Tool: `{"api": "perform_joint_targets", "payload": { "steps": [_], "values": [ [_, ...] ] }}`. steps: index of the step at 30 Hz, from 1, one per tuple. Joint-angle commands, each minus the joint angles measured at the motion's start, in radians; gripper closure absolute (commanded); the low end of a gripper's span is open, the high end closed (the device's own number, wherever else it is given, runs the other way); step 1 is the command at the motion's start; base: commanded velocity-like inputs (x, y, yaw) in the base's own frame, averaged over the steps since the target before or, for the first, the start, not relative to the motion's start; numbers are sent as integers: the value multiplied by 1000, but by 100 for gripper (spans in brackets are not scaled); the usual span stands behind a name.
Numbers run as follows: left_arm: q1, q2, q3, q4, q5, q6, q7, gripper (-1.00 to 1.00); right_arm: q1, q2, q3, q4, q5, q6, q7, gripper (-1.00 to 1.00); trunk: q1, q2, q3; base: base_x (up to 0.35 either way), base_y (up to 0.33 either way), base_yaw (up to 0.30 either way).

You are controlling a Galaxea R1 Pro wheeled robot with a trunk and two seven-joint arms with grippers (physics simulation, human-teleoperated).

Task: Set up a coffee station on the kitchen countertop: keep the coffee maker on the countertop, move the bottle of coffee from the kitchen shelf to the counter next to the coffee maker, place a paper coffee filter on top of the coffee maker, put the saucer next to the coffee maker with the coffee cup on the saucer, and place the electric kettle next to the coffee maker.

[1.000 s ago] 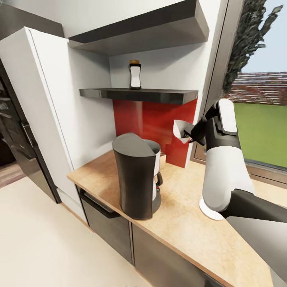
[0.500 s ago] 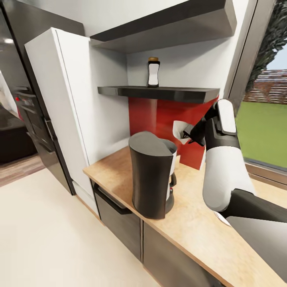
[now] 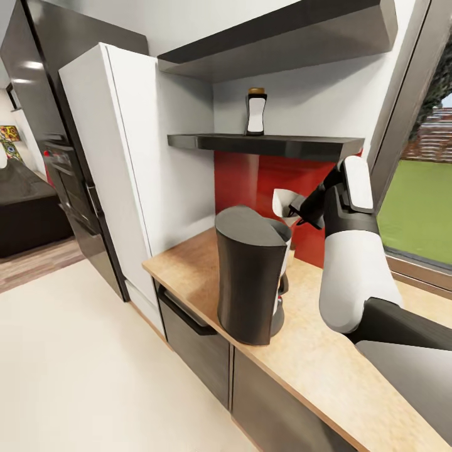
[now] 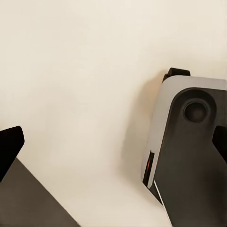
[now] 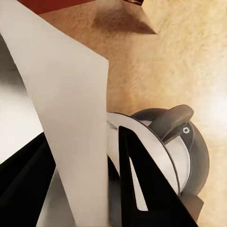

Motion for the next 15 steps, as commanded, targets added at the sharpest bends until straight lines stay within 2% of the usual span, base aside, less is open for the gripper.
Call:
{"api": "perform_joint_targets", "payload": {
  "steps": [1,6,9,15],
  "values": [
    [-1,0,4,1,2,-4,0,-100,-1,1,-3,-1,-8,10,-9,100,1,-2,-2,0,0,2],
    [-1,1,4,1,2,-4,0,-100,-1,1,-4,-1,-8,10,-6,100,1,-2,-2,0,0,0],
    [0,0,4,0,3,-4,1,-100,-4,1,-6,-18,-25,10,-6,100,1,-2,-2,0,0,0],
    [0,-1,4,0,4,-4,2,-100,-4,-1,0,-43,9,10,-11,100,1,-2,-2,0,0,0]
  ]
}}
